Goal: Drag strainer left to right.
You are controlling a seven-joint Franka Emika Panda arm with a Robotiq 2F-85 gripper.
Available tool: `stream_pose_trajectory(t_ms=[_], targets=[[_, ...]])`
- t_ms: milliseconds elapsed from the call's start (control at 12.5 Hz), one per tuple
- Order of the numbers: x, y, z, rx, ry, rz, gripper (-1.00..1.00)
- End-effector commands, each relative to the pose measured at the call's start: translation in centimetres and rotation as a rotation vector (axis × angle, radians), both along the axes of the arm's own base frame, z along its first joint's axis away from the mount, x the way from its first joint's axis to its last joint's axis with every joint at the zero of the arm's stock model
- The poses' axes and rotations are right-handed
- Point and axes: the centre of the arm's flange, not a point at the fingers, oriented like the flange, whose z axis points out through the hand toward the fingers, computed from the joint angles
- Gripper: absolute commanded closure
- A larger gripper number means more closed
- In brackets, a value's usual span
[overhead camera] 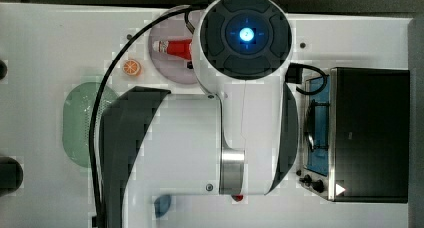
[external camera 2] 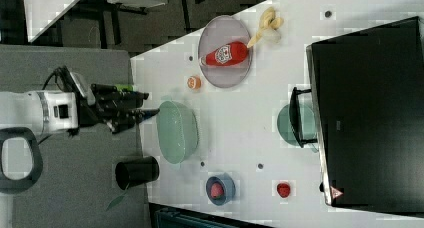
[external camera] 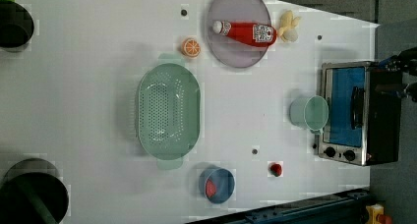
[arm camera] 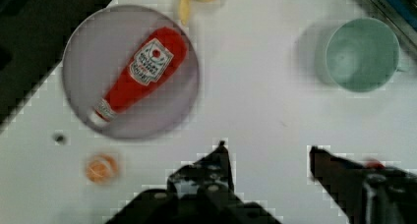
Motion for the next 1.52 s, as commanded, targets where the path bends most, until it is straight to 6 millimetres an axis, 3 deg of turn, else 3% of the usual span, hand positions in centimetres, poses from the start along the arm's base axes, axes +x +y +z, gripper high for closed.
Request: stream_pose_trajectory(t_ms=[80,240,320,480,720,960,1200,1360,1520], targets=[[-13.8,-2.6,9.9,-0.008,0.008,-0.048,-0.59],[-13.7,-1.9,9.6,-0.008,0.012,-0.036,-0.99],[-13.5,-0.7,9.4,-0.006,0.014,-0.013,-1.0],[-12.9,3.9,8.5,0.002,0.029,0.068,-1.0],[-11.4,12.8,5.8,-0.031,0.02,0.179,-1.0],[-10.4,22.1,1.1,-0.051,0.008,0.135,-1.0],[-10.0,29.9,-4.8,-0.023,0.017,-0.071,-1.0],[-9.6,33.6,-8.8,0.007,0.029,-0.24,-1.0],[-9.0,35.7,-13.1,0.012,0.039,-0.408,-1.0]])
